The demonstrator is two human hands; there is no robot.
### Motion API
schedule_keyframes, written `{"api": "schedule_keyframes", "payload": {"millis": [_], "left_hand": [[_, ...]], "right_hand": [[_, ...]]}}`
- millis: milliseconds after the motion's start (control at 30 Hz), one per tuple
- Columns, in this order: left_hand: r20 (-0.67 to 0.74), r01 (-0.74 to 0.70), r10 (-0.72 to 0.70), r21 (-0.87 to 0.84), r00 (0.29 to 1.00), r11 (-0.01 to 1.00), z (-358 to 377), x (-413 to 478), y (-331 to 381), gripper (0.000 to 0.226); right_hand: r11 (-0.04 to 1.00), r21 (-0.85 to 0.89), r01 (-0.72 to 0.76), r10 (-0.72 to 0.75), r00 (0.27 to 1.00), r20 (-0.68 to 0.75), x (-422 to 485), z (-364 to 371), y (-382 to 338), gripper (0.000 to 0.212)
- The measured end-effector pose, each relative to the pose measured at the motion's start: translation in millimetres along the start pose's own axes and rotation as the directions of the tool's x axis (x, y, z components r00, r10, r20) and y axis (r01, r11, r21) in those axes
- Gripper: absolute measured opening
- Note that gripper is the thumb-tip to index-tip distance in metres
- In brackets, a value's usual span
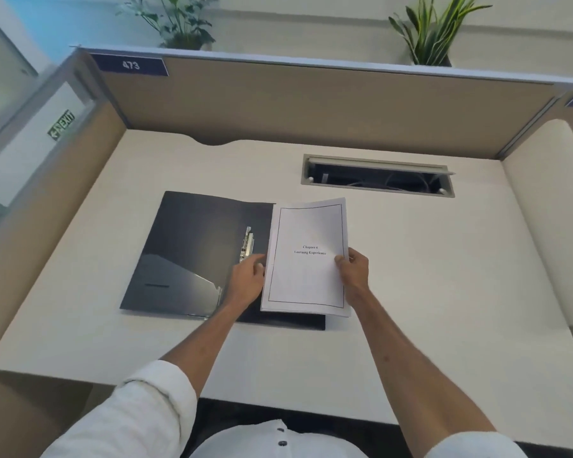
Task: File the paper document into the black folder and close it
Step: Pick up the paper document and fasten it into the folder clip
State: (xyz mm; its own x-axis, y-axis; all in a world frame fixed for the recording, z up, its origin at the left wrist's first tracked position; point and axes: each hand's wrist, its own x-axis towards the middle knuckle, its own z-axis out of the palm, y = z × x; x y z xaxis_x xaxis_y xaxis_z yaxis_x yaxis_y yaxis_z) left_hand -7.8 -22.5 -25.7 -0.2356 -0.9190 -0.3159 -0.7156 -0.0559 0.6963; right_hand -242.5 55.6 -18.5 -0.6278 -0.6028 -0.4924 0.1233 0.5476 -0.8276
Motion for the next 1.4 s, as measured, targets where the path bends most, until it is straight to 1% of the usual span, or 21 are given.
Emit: {"api": "schedule_keyframes", "payload": {"millis": [100,267,400,467,600,700,733,800,833,867,967,1033,1233,1400], "left_hand": [[0.002,0.046,-0.046,0.028,0.999,0.999,-13,2,-20,0.039],[-0.067,0.074,-0.067,0.117,0.996,0.990,-31,3,-45,0.034],[-0.070,0.062,-0.054,0.113,0.996,0.992,-36,7,-57,0.030],[-0.047,0.048,-0.043,0.125,0.998,0.991,-36,10,-59,0.029],[-0.026,0.025,-0.021,0.146,0.999,0.989,-35,13,-60,0.026],[-0.029,0.022,-0.019,0.139,0.999,0.990,-34,14,-59,0.024],[-0.030,0.032,-0.028,0.138,0.999,0.990,-34,14,-58,0.024],[-0.032,0.046,-0.042,0.137,0.999,0.990,-32,13,-57,0.024],[-0.033,0.048,-0.044,0.137,0.999,0.989,-31,12,-57,0.024],[-0.035,0.049,-0.044,0.136,0.998,0.989,-30,11,-56,0.024],[-0.047,0.049,-0.042,0.137,0.998,0.989,-28,8,-55,0.024],[-0.056,0.046,-0.038,0.145,0.998,0.988,-27,5,-53,0.025],[-0.067,0.038,-0.026,0.192,0.997,0.981,-25,-7,-51,0.026],[-0.063,0.009,0.011,0.296,0.998,0.955,-25,-13,-50,0.026]], "right_hand": [[0.999,-0.004,-0.055,0.055,0.998,-0.010,1,23,1,0.028],[0.996,0.010,-0.093,0.093,0.996,-0.011,3,52,2,0.027],[0.995,0.001,-0.100,0.100,0.995,-0.007,3,67,2,0.016],[0.995,-0.022,-0.092,0.092,0.996,-0.009,5,73,3,0.015],[0.989,-0.123,-0.077,0.073,0.997,-0.041,8,80,6,0.018],[0.974,-0.222,-0.044,0.031,0.998,-0.061,7,82,7,0.027],[0.966,-0.258,-0.035,0.020,0.998,-0.059,6,83,7,0.024],[0.941,-0.338,-0.020,0.009,0.999,-0.036,5,82,6,0.010],[0.923,-0.386,-0.008,0.001,1.000,-0.018,4,81,4,0.008],[0.898,-0.440,0.005,-0.008,1.000,-0.003,4,80,2,0.011],[0.827,-0.560,0.037,-0.055,0.998,-0.016,5,73,-5,0.034],[0.811,-0.583,0.049,-0.089,0.995,-0.041,5,68,-7,0.037],[0.775,-0.627,0.082,-0.113,0.994,-0.009,-3,65,-3,0.034],[0.771,-0.631,0.083,-0.116,0.993,-0.011,-8,67,-3,0.032]]}}
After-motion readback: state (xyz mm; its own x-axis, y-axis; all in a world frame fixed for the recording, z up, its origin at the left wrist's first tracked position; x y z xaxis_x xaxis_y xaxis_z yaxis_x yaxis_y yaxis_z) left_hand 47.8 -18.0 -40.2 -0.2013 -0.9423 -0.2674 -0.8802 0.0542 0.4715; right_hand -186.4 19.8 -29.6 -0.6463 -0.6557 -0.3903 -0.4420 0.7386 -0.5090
